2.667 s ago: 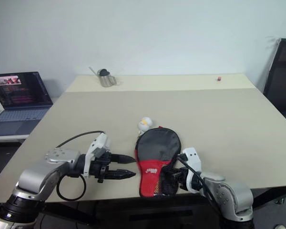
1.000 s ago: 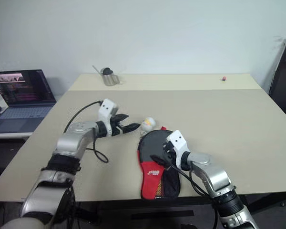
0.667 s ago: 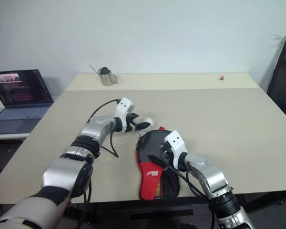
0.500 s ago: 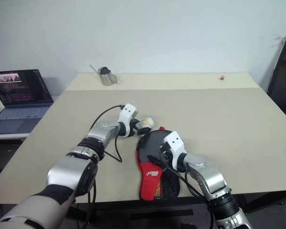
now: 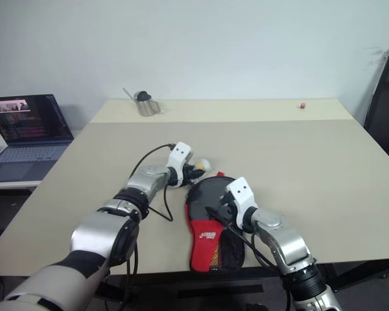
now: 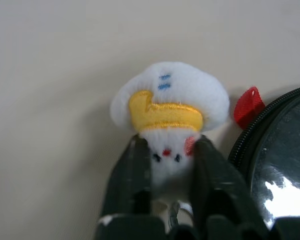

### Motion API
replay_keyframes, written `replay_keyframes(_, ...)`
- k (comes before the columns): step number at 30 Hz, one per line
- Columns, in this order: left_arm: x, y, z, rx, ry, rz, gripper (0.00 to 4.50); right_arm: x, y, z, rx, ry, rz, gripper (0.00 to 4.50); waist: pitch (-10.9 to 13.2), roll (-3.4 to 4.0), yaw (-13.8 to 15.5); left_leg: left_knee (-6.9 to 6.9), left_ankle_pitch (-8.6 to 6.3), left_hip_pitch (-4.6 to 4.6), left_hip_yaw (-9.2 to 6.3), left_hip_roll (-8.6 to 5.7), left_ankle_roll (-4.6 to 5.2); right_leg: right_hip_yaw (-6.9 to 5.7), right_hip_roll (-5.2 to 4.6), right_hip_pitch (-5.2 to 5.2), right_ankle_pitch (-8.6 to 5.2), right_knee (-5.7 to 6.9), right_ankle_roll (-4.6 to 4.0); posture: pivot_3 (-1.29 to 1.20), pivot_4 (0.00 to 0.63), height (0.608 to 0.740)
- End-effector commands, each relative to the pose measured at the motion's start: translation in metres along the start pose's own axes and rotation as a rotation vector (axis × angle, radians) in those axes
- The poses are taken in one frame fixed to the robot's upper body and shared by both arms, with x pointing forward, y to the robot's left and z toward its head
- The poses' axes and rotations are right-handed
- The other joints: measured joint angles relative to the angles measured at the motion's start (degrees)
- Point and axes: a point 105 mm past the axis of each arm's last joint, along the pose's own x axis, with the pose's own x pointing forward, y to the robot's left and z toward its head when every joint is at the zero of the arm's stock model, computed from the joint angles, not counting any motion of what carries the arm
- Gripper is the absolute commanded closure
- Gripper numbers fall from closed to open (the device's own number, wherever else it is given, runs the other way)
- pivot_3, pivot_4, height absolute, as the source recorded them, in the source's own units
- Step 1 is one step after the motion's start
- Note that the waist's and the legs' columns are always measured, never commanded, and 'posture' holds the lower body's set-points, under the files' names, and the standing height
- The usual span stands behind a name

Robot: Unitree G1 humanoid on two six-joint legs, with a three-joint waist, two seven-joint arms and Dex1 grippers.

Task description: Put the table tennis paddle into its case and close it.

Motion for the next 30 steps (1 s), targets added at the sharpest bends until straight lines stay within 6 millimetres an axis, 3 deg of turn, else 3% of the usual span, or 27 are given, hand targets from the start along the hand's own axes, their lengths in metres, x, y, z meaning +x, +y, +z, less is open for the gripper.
replay_keyframes(1, -0.002, 0.004, 0.004, 0.011, -0.018, 0.014, 4.34, -0.003, 0.007, -0.01, 0.028, 0.055, 0.034, 0.0, 0.0, 0.0, 0.0, 0.01, 0.0, 0.0, 0.0, 0.0, 0.0, 0.0, 0.0, 0.0, 0.0, 0.02, 0.0, 0.0, 0.15, 0.74)
replay_keyframes(10, -0.008, 0.016, -0.004, 0.095, 0.024, 0.059, 4.34, 0.0, 0.014, -0.041, 0.033, 0.209, 0.05, 0.0, -0.1, -0.16, -0.1, 0.02, -0.06, 0.27, 0.02, 0.04, 0.1, 0.0, 0.16, 0.11, 0.0, 0.23, 0.0, 0.0, 0.15, 0.74)
replay_keyframes(16, -0.003, 0.013, 0.016, 0.273, -0.026, 0.113, 4.34, 0.001, 0.023, -0.05, 0.075, 0.247, 0.051, 0.0, -0.4, -0.44, -0.1, 0.02, -0.03, 0.36, -0.01, 0.06, 0.05, -0.01, 0.2, 0.16, 0.0, 0.3, -0.01, 0.0, 0.15, 0.74)
replay_keyframes(30, 0.022, -0.031, 0.049, 0.53, -0.088, 0.081, 4.34, -0.005, 0.04, -0.067, 0.127, 0.294, 0.021, 0.0, -0.6, -0.6, 0.1, 0.05, -0.03, 0.4, -0.04, 0.06, 0.05, -0.04, 0.21, 0.25, 0.01, 0.32, -0.02, 0.0, 0.15, 0.74)
